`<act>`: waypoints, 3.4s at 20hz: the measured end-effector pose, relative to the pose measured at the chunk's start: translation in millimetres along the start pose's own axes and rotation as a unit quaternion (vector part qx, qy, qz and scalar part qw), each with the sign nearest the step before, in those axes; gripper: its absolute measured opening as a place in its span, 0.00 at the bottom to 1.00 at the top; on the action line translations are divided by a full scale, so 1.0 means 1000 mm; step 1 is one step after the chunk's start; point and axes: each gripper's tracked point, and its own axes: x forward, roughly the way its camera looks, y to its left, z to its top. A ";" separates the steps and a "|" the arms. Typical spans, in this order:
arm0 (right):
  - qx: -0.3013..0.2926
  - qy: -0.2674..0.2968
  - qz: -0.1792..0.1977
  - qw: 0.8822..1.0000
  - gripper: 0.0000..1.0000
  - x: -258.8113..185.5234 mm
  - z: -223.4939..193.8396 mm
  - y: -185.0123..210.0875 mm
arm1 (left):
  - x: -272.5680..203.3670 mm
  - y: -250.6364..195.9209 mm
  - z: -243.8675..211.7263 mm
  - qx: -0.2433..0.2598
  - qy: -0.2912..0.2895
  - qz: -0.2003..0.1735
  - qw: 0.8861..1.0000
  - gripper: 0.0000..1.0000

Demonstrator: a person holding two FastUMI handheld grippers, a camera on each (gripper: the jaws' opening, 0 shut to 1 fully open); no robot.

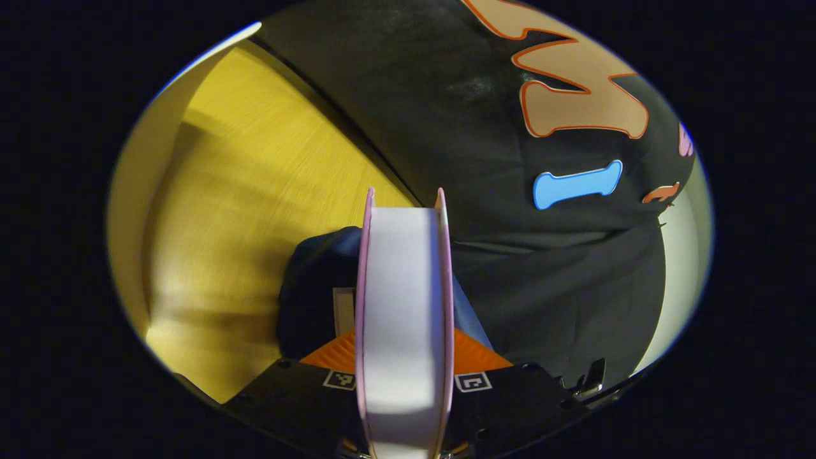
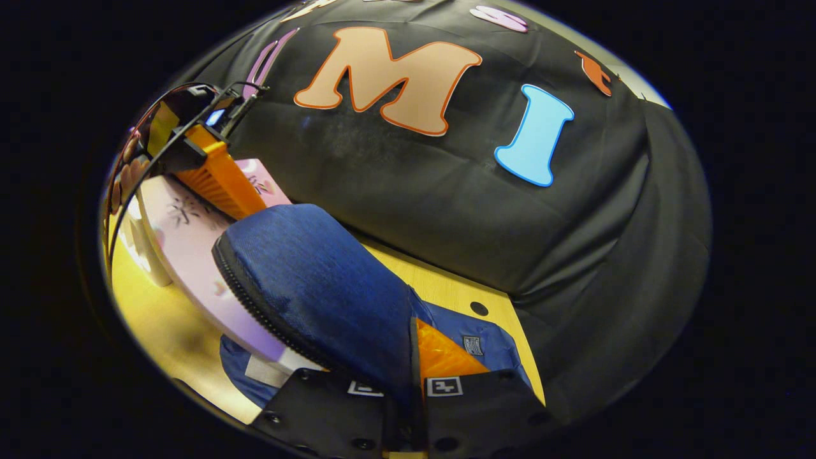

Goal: Open the schoolbag, grab two books from the bookshelf and put them into the schoolbag.

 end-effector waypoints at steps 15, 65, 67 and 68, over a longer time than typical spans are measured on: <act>0.013 0.001 -0.042 0.999 0.07 0.003 -0.002 -0.003 | 0.082 0.009 -0.061 -0.048 0.037 -0.068 0.996 0.39; 0.174 -0.127 -0.127 0.968 0.89 -0.259 0.171 0.036 | -0.329 -0.017 0.063 0.429 -0.200 0.186 0.861 0.96; 0.180 -0.129 -0.132 0.966 1.00 -0.263 0.170 0.040 | -0.345 -0.012 0.065 0.431 -0.202 0.191 0.858 0.96; 0.184 -0.130 -0.133 0.965 0.89 -0.264 0.171 0.042 | -0.347 -0.010 0.065 0.432 -0.202 0.193 0.857 0.95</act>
